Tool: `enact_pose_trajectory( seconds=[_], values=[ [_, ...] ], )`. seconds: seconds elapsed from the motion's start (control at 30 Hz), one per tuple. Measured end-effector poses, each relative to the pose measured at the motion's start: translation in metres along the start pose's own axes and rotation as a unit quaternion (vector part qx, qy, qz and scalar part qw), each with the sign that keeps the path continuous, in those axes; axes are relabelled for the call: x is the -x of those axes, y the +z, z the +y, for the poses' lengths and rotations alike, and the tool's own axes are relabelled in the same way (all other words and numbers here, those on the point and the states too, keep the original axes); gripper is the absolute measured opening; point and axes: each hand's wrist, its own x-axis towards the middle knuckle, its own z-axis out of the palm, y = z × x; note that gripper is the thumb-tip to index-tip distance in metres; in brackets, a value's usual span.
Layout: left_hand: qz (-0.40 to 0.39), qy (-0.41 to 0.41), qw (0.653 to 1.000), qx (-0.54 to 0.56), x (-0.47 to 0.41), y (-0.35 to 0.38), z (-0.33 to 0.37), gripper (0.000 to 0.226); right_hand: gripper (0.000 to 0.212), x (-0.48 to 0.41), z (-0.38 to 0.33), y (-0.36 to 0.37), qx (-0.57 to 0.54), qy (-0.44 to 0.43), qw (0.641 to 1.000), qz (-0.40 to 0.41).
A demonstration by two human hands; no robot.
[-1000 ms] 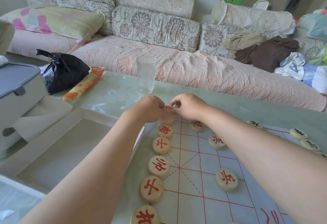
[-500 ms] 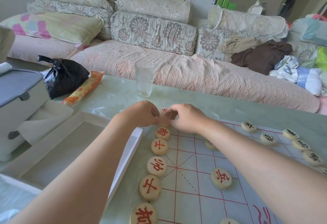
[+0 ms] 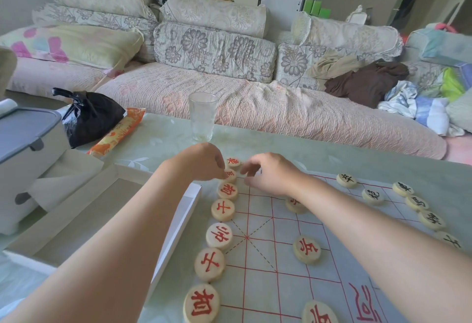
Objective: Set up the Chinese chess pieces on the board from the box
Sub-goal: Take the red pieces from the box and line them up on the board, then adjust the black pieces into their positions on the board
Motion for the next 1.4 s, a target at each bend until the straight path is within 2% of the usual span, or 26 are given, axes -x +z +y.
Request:
enact_pose_trajectory(
  seconds=[0.1, 0.23, 0.4, 0.63, 0.8, 1.07, 1.17, 1.4],
  values=[
    [-0.057, -0.015, 0.998, -0.033, 0.010, -0.003, 0.005, 0.017, 0.022, 0.010, -0.009, 0.003, -0.003, -0.015, 0.999, -0.037],
    [-0.071, 0.012, 0.997, 0.003, 0.023, 0.001, 0.001, 0.018, 0.022, 0.013, -0.019, 0.010, 0.001, -0.028, 0.999, -0.038],
    [-0.063, 0.026, 0.997, 0.025, 0.030, 0.002, -0.004, 0.029, 0.021, 0.011, -0.021, 0.012, 0.004, -0.023, 0.999, -0.048],
    [-0.071, 0.020, 0.997, 0.016, 0.028, 0.000, -0.005, 0.030, 0.022, 0.006, -0.020, 0.019, -0.004, -0.033, 0.998, -0.047],
    [-0.059, 0.025, 0.998, 0.002, 0.029, -0.005, 0.001, 0.030, 0.016, 0.017, -0.017, 0.015, -0.036, -0.038, 0.999, -0.015],
    [-0.072, 0.061, 0.995, -0.020, 0.047, -0.008, 0.004, 0.033, 0.013, 0.040, -0.029, 0.009, -0.020, -0.055, 0.994, -0.096],
    [-0.081, 0.056, 0.995, -0.029, 0.053, -0.007, -0.002, 0.033, 0.020, 0.040, -0.031, 0.013, -0.014, -0.060, 0.994, -0.094],
    [-0.072, 0.060, 0.995, -0.036, 0.054, -0.008, -0.003, 0.034, 0.019, 0.042, -0.029, 0.011, -0.030, -0.057, 0.995, -0.081]
  ],
)
